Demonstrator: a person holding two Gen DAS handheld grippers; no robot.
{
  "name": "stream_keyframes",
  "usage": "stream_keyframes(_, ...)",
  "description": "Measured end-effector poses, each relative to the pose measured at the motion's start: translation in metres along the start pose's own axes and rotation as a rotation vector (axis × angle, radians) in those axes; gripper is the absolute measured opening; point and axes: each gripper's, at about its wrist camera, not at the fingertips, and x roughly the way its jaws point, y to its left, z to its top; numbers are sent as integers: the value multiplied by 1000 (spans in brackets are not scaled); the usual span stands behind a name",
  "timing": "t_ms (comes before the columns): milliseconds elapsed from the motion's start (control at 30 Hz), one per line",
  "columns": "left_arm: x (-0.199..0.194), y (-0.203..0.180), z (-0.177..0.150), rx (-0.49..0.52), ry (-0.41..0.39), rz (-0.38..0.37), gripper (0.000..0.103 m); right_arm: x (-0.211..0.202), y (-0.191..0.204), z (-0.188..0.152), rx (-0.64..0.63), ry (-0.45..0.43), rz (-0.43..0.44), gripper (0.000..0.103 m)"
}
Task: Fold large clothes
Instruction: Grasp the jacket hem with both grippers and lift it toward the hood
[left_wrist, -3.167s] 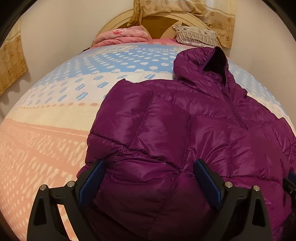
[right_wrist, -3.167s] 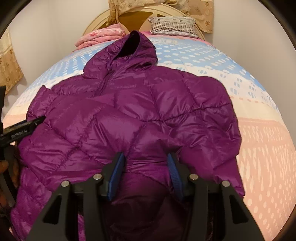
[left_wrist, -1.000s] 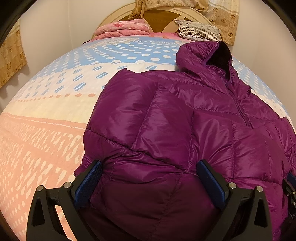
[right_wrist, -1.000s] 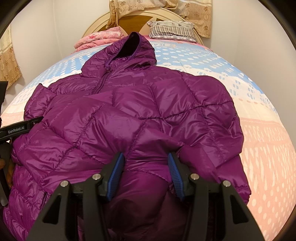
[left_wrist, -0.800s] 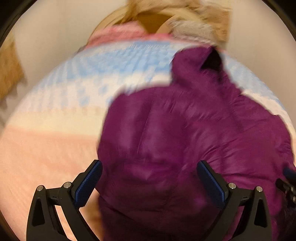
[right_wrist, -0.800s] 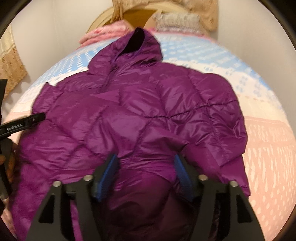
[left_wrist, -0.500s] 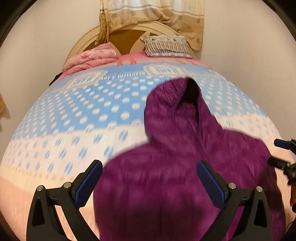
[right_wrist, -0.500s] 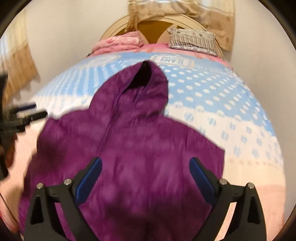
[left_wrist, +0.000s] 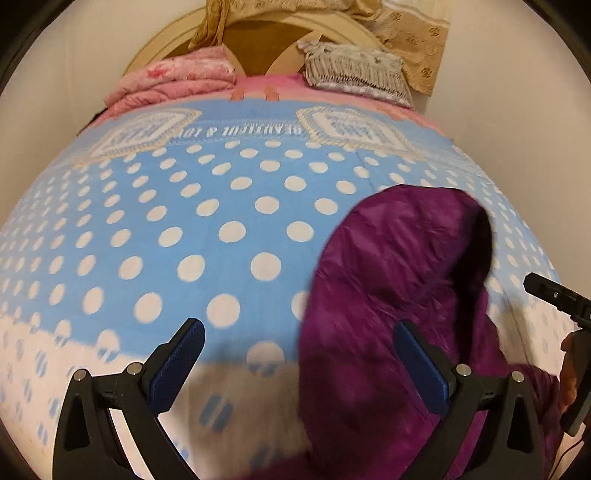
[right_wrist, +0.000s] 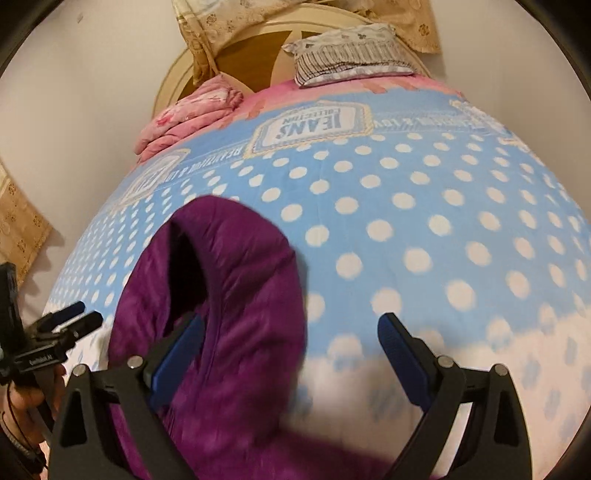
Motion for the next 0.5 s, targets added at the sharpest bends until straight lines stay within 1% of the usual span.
stream_keyframes(100, 22, 7, 7, -38, 20, -11, 102, 25, -2, 5, 6, 31, 19, 97)
stream_keyframes(167, 32, 10, 7, -63, 26, -45, 102, 37, -2, 7, 16, 47, 32, 97)
stream_keyframes(233, 40, 6, 8, -54, 34, -55, 102, 46, -2, 10, 38, 56, 76, 97)
stream_keyframes(300, 47, 0, 7, -37, 43, -69, 100, 55, 0, 11, 38, 75, 86, 97)
stream_keyframes(333, 49, -3, 7, -26, 38, -77, 88, 59, 2, 10, 30, 89, 85, 93)
stream_keyframes(367, 53, -5, 8, -15, 41, -85, 76, 64, 4, 10, 17, 108, 88, 87)
stream_keyframes(400, 61, -12, 7, 21, 74, -100, 43, 73, 9, 8, -15, 149, 86, 60)
stream_keyframes(433, 67, -15, 5, 40, 103, -103, 15, 76, 13, 6, -50, 173, 57, 25)
stream_keyframes(467, 70, -18, 5, 51, 119, -106, 13, 73, 14, 5, -61, 166, 53, 17)
stream_keyframes(500, 64, -21, 3, 67, 90, -104, 6, 67, 14, 4, -58, 154, 79, 12)
